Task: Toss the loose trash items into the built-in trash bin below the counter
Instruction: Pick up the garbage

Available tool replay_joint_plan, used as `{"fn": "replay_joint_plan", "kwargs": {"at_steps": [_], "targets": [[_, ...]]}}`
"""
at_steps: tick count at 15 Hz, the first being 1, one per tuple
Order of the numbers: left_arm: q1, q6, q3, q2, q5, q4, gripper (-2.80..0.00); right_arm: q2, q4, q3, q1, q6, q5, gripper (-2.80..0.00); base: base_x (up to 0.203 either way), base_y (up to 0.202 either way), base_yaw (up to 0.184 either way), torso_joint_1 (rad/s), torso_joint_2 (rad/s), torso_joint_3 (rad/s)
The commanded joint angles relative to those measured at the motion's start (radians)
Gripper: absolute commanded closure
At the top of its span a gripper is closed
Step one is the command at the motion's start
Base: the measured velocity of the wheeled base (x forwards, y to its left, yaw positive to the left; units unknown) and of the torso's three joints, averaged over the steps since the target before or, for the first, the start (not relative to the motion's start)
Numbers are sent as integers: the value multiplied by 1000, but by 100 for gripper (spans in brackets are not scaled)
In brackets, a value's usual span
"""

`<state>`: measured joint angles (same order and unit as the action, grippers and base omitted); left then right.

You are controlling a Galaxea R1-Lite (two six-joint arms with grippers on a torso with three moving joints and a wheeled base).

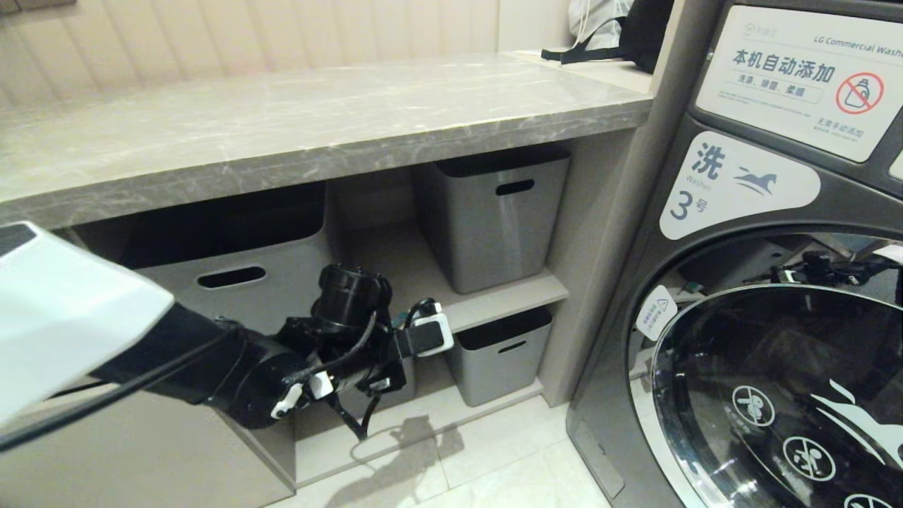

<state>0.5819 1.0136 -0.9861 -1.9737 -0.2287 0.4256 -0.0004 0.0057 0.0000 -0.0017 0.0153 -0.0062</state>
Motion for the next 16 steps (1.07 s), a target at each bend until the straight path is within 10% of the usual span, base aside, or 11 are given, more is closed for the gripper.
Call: {"fn": "replay_joint_plan", "kwargs": {"at_steps": [1, 16], "targets": [[1, 9, -22, -29, -30, -4, -280, 0, -1, 0, 0, 0, 0, 0, 0, 0, 0, 0, 0, 0], [-6, 101, -209, -114, -218, -173, -280, 0, 0, 0, 0, 0, 0, 0, 0, 0, 0, 0, 0, 0]]}}
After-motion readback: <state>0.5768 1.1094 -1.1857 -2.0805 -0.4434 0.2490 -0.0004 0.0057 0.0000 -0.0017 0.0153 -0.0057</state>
